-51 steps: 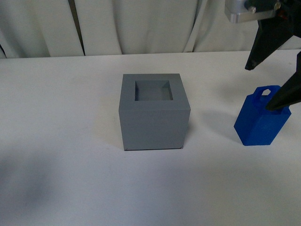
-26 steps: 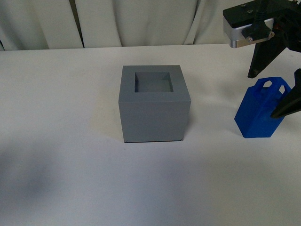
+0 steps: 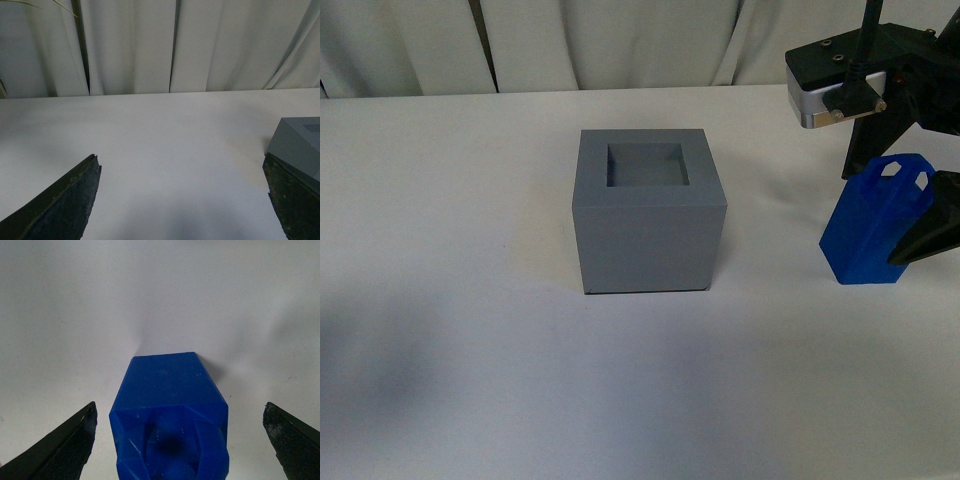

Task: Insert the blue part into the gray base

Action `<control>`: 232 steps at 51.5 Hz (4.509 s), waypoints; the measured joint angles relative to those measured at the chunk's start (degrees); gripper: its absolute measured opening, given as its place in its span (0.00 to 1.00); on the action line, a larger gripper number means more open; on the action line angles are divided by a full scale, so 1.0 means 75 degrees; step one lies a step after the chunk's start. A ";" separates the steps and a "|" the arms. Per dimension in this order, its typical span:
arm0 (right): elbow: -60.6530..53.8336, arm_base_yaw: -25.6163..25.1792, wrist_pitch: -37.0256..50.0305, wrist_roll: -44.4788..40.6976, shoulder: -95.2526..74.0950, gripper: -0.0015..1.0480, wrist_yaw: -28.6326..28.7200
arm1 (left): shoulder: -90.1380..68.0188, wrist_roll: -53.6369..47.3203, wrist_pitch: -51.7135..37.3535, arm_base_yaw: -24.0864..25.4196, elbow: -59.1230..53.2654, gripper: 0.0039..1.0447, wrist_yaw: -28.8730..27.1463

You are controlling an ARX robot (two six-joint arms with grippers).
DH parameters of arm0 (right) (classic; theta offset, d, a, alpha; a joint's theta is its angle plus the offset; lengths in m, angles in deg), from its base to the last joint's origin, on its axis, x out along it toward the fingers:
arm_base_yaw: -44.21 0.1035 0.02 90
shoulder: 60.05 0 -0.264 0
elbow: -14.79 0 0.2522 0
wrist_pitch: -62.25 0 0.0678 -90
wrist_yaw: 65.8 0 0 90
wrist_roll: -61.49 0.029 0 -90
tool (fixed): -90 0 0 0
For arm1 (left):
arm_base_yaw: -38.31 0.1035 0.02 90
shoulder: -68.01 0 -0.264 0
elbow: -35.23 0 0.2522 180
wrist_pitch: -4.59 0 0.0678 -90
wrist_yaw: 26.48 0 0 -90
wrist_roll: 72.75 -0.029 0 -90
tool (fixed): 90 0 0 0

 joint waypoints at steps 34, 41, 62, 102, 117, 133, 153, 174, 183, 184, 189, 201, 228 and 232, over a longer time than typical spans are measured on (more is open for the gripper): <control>0.0804 0.0201 -0.0711 0.0108 0.0108 0.45 0.0527 | 0.0000 0.0003 0.0000 0.0000 0.0000 0.94 0.0000; 0.1614 0.0554 -0.1139 0.0294 0.0175 0.45 0.0764 | 0.0000 0.0003 0.0000 0.0000 0.0000 0.94 0.0000; 0.3144 0.1562 -0.1818 0.0938 0.0061 0.45 0.0825 | 0.0000 0.0000 0.0000 0.0000 0.0000 0.94 0.0000; 0.3075 0.2384 -0.1457 0.1495 -0.0303 0.45 0.0478 | 0.0000 0.0000 0.0000 0.0000 0.0000 0.94 0.0000; 0.3008 0.2460 -0.1314 0.1620 -0.0361 0.45 0.0455 | 0.0000 0.0000 0.0000 0.0000 0.0000 0.94 0.0000; 0.2946 0.2486 -0.1134 0.1734 -0.0498 0.45 0.0449 | 0.0000 0.0003 0.0000 0.0000 0.0000 0.94 0.0000; 0.2725 0.2483 -0.1029 0.1792 -0.0510 0.45 0.0391 | 0.0000 0.0000 0.0000 0.0000 0.0000 0.94 0.0000; 0.2448 0.2422 -0.0761 0.1958 -0.0460 0.85 0.0600 | 0.0000 0.0000 0.0000 0.0000 0.0000 0.94 0.0000; 0.2521 0.2174 -0.0868 0.2034 -0.0149 0.93 0.1040 | 0.0000 0.0000 0.0000 0.0000 0.0000 0.94 0.0000; 0.2521 0.2154 -0.0868 0.2031 -0.0114 0.93 0.1058 | 0.0000 0.0000 0.0000 0.0000 0.0000 0.94 0.0000; 0.2521 0.1953 -0.0871 0.2022 0.0195 0.93 0.1250 | 0.0000 0.0003 0.0000 0.0000 0.0000 0.94 0.0000; 0.1851 0.1037 -0.0758 0.1673 0.1478 0.93 0.2189 | 0.0000 0.0003 0.0000 0.0000 0.0000 0.94 0.0000; -0.0554 -0.0367 0.1067 0.2072 0.3025 0.93 0.3241 | 0.0000 0.0003 0.0000 0.0000 0.0000 0.94 0.0000; -0.0554 -0.0341 0.1070 0.2072 0.3031 0.93 0.3261 | 0.0000 0.0000 0.0000 0.0000 0.0000 0.94 -0.0003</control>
